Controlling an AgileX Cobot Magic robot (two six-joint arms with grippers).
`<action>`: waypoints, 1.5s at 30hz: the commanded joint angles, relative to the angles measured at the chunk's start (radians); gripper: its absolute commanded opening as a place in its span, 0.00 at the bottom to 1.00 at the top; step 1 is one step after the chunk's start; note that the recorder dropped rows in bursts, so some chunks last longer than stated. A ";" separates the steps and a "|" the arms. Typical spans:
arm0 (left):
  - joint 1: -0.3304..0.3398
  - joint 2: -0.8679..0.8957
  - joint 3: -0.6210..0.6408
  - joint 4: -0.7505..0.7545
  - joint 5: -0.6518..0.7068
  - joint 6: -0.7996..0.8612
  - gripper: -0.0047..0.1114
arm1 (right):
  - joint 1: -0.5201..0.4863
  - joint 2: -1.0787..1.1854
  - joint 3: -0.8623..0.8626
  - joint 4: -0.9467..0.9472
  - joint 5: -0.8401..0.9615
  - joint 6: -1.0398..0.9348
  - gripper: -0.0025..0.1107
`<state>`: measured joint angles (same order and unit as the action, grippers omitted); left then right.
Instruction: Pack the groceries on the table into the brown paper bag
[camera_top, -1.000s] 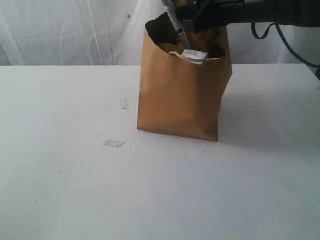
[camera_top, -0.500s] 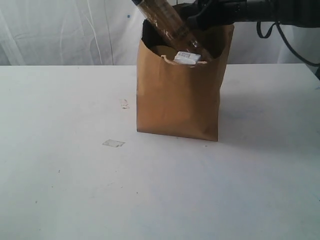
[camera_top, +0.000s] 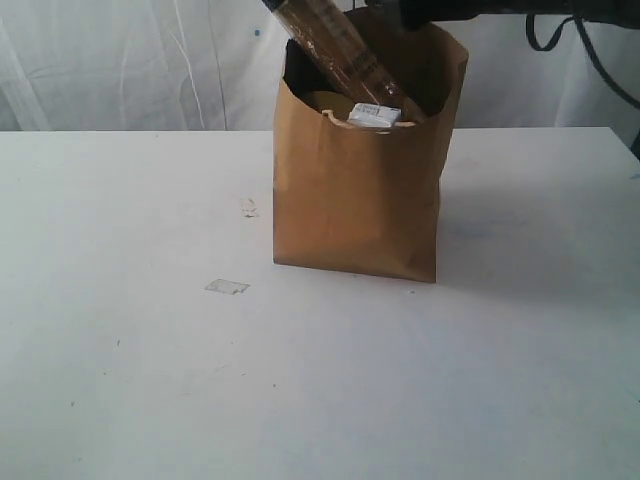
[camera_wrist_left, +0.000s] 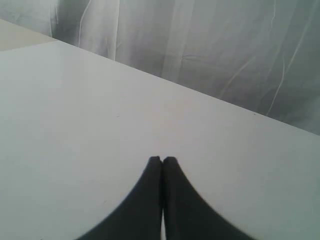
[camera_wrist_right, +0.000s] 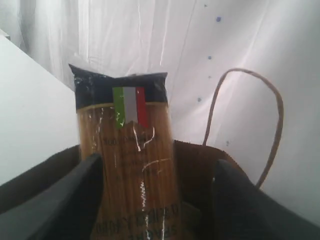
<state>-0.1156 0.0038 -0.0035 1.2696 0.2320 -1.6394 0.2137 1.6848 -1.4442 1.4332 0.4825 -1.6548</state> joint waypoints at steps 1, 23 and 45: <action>0.003 -0.004 0.004 0.008 0.000 -0.002 0.04 | -0.004 -0.055 -0.001 -0.003 -0.002 0.084 0.45; 0.003 -0.004 0.004 0.008 0.000 -0.002 0.04 | -0.230 -0.287 0.419 0.064 -0.793 0.538 0.02; 0.003 -0.004 0.004 0.008 -0.001 -0.002 0.04 | -0.412 -0.835 0.886 -0.002 -0.691 0.622 0.02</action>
<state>-0.1156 0.0038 -0.0035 1.2696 0.2320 -1.6394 -0.1920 0.9797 -0.5772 1.5018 -0.1938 -1.0488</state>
